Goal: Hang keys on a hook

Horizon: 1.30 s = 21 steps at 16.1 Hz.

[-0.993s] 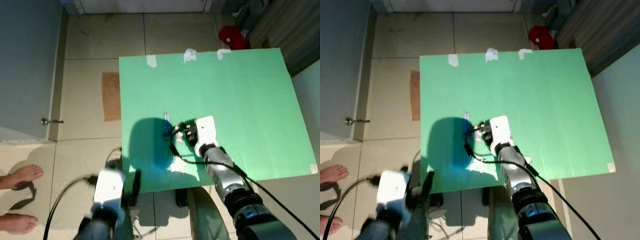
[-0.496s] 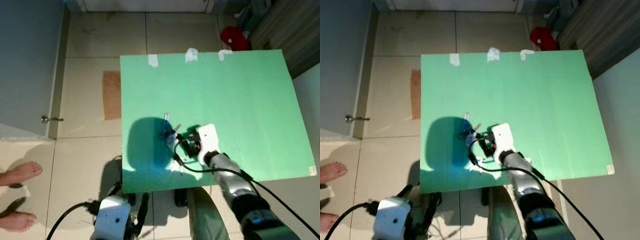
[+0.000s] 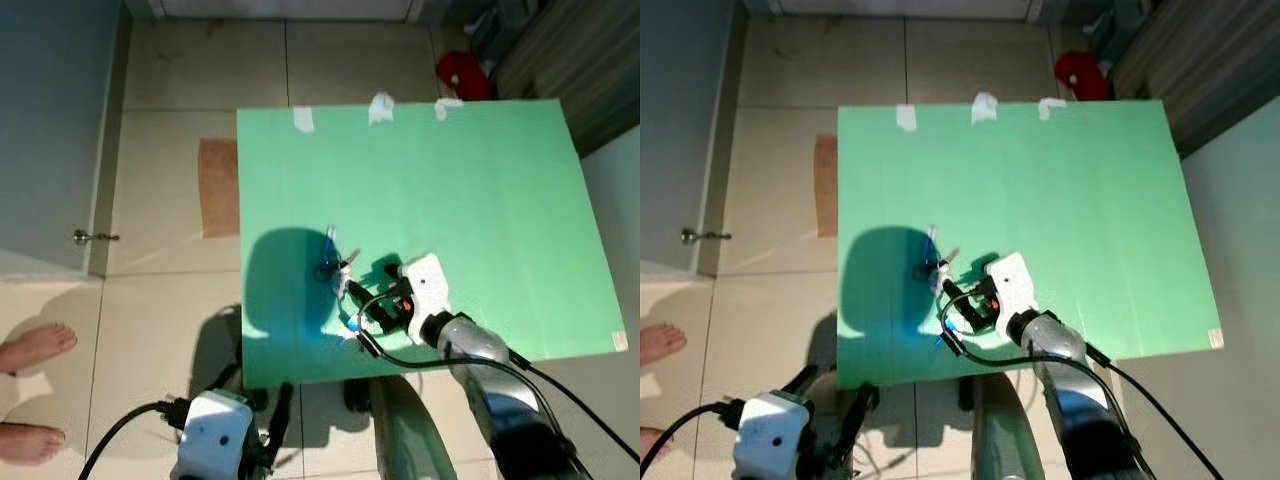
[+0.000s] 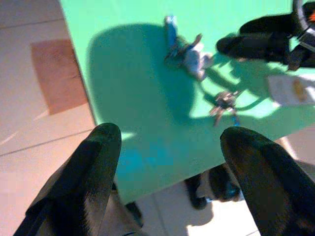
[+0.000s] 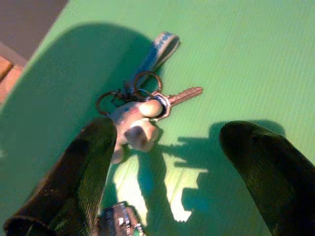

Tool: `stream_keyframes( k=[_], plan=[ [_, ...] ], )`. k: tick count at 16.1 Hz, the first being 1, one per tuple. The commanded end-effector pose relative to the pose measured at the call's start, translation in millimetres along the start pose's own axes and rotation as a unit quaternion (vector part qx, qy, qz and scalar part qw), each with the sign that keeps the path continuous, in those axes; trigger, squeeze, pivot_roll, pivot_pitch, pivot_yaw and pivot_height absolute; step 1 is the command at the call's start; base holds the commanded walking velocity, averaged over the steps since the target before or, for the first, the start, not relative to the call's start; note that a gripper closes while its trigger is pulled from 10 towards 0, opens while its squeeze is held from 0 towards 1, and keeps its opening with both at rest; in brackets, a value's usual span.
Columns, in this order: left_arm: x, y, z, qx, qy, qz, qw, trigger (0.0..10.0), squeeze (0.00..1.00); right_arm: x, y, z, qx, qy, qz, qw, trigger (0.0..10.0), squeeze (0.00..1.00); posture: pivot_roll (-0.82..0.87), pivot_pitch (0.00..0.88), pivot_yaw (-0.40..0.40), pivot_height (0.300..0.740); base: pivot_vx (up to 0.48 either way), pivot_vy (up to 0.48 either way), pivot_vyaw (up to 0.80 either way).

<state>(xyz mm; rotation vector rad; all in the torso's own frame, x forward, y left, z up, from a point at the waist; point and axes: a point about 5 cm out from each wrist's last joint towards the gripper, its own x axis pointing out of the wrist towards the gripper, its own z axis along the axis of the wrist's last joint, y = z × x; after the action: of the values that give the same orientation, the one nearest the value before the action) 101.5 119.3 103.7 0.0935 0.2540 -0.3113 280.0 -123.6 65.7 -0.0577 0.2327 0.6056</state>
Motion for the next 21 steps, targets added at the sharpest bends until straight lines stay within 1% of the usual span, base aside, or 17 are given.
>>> stream_keyframes(
  k=[1,2,4,5,6,7,8,10,12,13,14,15,16,18,21],
  plan=[
    [-8.8,-6.5,-5,-0.018,0.020,-0.021,0.999,10.0,0.00,-8.2,5.6,-13,0.019,0.027,0.013,0.999,10.0,0.00,0.13,0.463,-0.098,0.740,0.000,0.000,0.00],
    [-9.9,-6.7,-6,-0.019,0.022,-0.023,0.999,10.0,0.00,-9.5,6.9,-14,0.021,0.031,0.016,0.999,10.0,0.00,0.13,0.463,-0.098,0.740,0.000,0.000,0.00],
    [-13.6,-3.7,-9,-0.014,0.028,-0.017,0.999,10.0,0.00,-9.5,15.1,-13,0.037,0.040,0.036,0.998,10.0,0.00,0.13,0.465,-0.103,0.740,0.000,0.000,0.00],
    [-13.8,-3.8,-9,-0.014,0.029,-0.020,0.999,10.0,0.00,-9.3,19.1,-12,0.052,0.047,0.048,0.996,10.0,0.00,0.13,0.464,-0.106,0.740,0.000,0.000,0.00],
    [-13.0,-4.6,-8,-0.006,0.027,-0.023,0.999,10.0,0.00,-8.4,24.4,-13,0.069,0.052,0.061,0.994,10.0,0.00,0.13,0.464,-0.107,0.740,0.000,0.000,0.00],
    [-12.0,-4.5,-8,-0.003,0.025,-0.022,0.999,10.0,0.00,-6.8,29.1,-15,0.078,0.053,0.068,0.993,10.0,0.00,0.13,0.464,-0.108,0.740,0.000,0.000,0.00],
    [-10.0,-3.5,-8,-0.002,0.021,-0.017,1.000,10.0,0.00,-3.9,35.1,-17,0.083,0.051,0.071,0.993,10.0,0.00,0.13,0.463,-0.109,0.740,0.000,0.000,0.00],
    [-8.5,3.6,-10,0.002,0.003,0.010,1.000,10.0,0.00,0.5,40.3,-15,0.088,0.039,0.068,0.993,10.0,0.00,0.13,0.462,-0.111,0.740,0.000,0.000,0.00],
    [-16.2,21.9,-33,0.042,-0.015,0.080,0.996,10.0,0.00,5.9,41.8,-12,0.085,0.021,0.055,0.995,10.0,0.00,0.12,0.462,-0.125,0.740,0.000,0.000,0.00],
    [-17.4,23.4,-42,0.065,-0.016,0.088,0.994,10.0,0.00,7.9,40.9,-10,0.078,0.014,0.049,0.996,10.0,0.00,0.11,0.462,-0.138,0.740,0.000,0.000,0.00],
    [-16.3,21.9,-48,0.078,-0.015,0.087,0.993,10.0,0.00,9.6,39.7,-10,0.069,0.009,0.047,0.996,10.0,0.00,0.10,0.464,-0.145,0.740,0.000,0.000,0.00],
    [-15.7,20.2,-57,0.084,-0.005,0.083,0.993,10.0,0.00,13.1,39.0,-9,0.069,0.006,0.042,0.997,10.0,0.00,0.10,0.464,-0.145,0.740,0.000,0.000,0.00],
    [-16.5,19.7,-63,0.081,0.004,0.084,0.993,10.0,0.00,16.6,39.4,-7,0.070,0.002,0.040,0.997,10.0,0.00,0.09,0.461,-0.151,0.740,0.000,0.000,0.00],
    [-18.8,19.6,-68,0.080,-0.007,0.092,0.992,10.0,0.00,21.0,40.2,-4,0.068,-0.007,0.041,0.997,10.0,0.00,0.08,0.461,-0.154,0.740,0.000,0.000,0.00],
    [-20.4,20.7,-71,0.078,-0.013,0.108,0.991,10.0,0.00,23.1,40.1,-12,0.063,0.000,0.038,0.997,10.0,0.00,0.09,0.464,-0.148,0.740,0.000,0.000,0.00]
  ],
)
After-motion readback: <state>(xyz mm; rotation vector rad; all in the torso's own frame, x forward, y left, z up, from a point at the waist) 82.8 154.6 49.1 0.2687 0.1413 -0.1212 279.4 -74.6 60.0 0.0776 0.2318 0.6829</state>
